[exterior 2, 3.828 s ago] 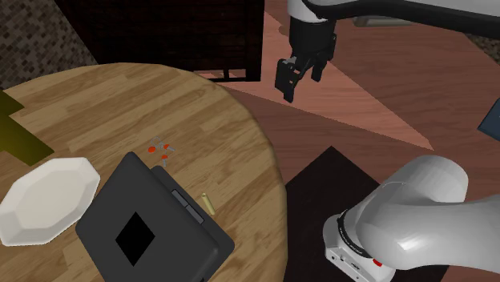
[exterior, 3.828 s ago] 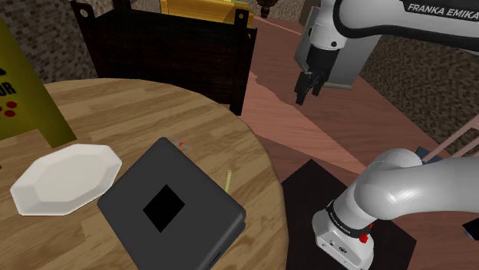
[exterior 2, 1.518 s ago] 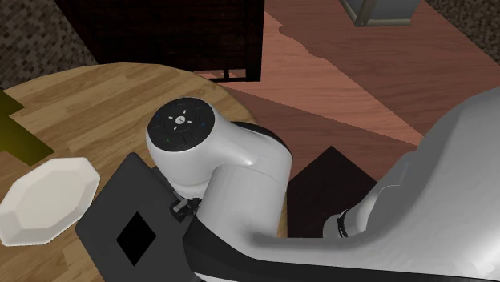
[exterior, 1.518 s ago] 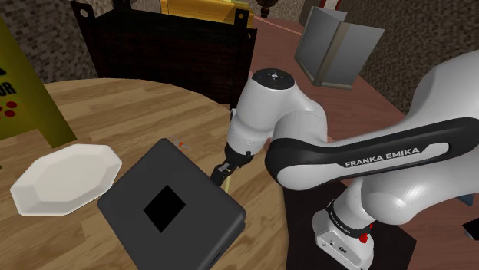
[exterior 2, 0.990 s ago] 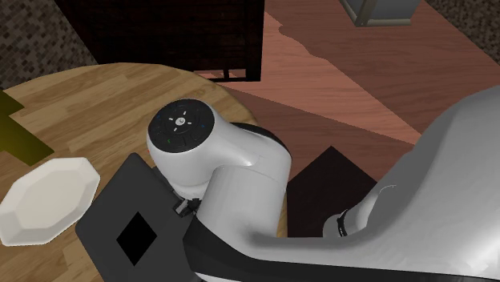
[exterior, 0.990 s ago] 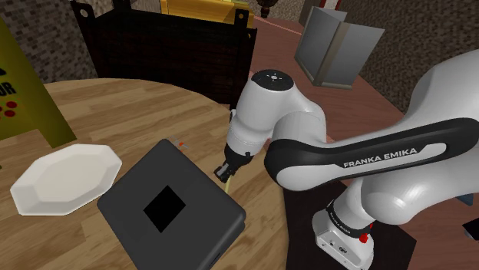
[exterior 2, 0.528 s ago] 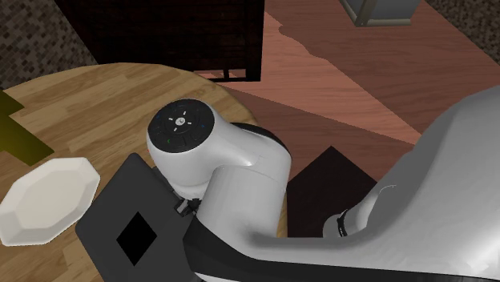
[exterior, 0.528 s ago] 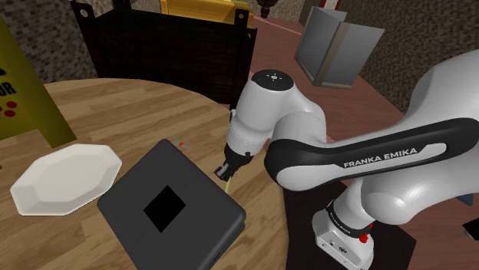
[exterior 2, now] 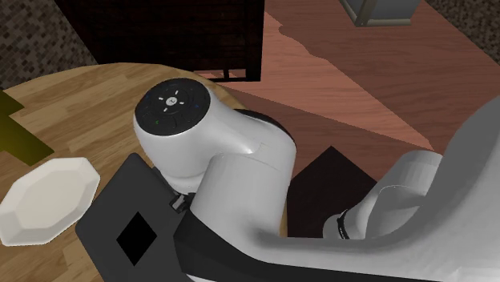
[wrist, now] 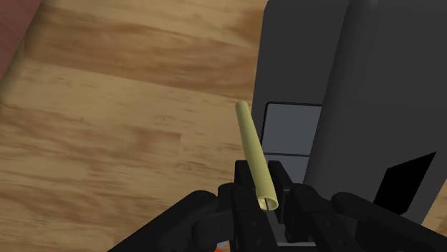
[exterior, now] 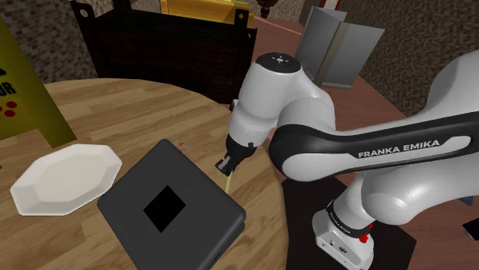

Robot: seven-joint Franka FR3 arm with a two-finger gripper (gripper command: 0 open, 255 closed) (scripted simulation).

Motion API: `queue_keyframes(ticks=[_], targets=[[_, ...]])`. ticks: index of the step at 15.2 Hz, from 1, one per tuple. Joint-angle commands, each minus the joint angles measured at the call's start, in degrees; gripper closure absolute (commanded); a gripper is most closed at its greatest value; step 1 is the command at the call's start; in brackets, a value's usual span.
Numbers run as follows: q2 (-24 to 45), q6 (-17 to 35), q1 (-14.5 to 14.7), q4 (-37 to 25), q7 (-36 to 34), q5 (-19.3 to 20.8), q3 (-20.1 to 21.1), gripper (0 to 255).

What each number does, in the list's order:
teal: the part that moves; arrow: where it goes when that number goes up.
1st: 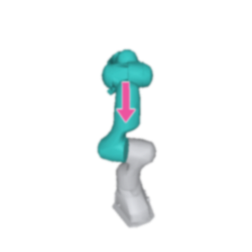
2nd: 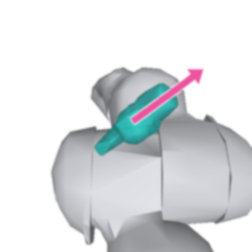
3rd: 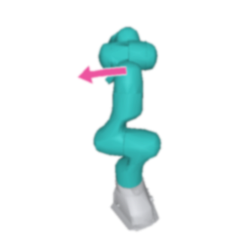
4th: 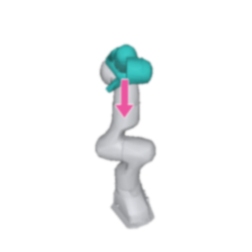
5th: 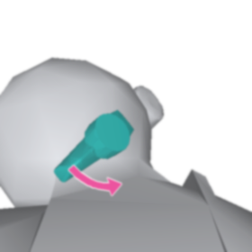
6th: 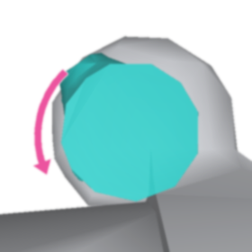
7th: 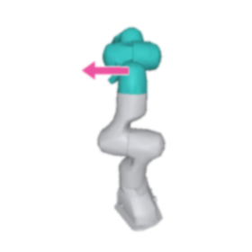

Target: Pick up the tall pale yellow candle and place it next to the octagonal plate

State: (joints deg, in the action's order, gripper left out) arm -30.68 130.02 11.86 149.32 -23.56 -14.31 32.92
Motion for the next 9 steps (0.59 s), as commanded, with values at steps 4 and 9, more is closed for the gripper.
queue_keyframes(ticks=[4, 9], targets=[[-1.8, -4.6, 0.0, -2.8, 0.5, 0.4, -1.4, 255], [-3.2, -8.9, 0.0, -5.7, 0.8, 0.7, -2.6, 255]])
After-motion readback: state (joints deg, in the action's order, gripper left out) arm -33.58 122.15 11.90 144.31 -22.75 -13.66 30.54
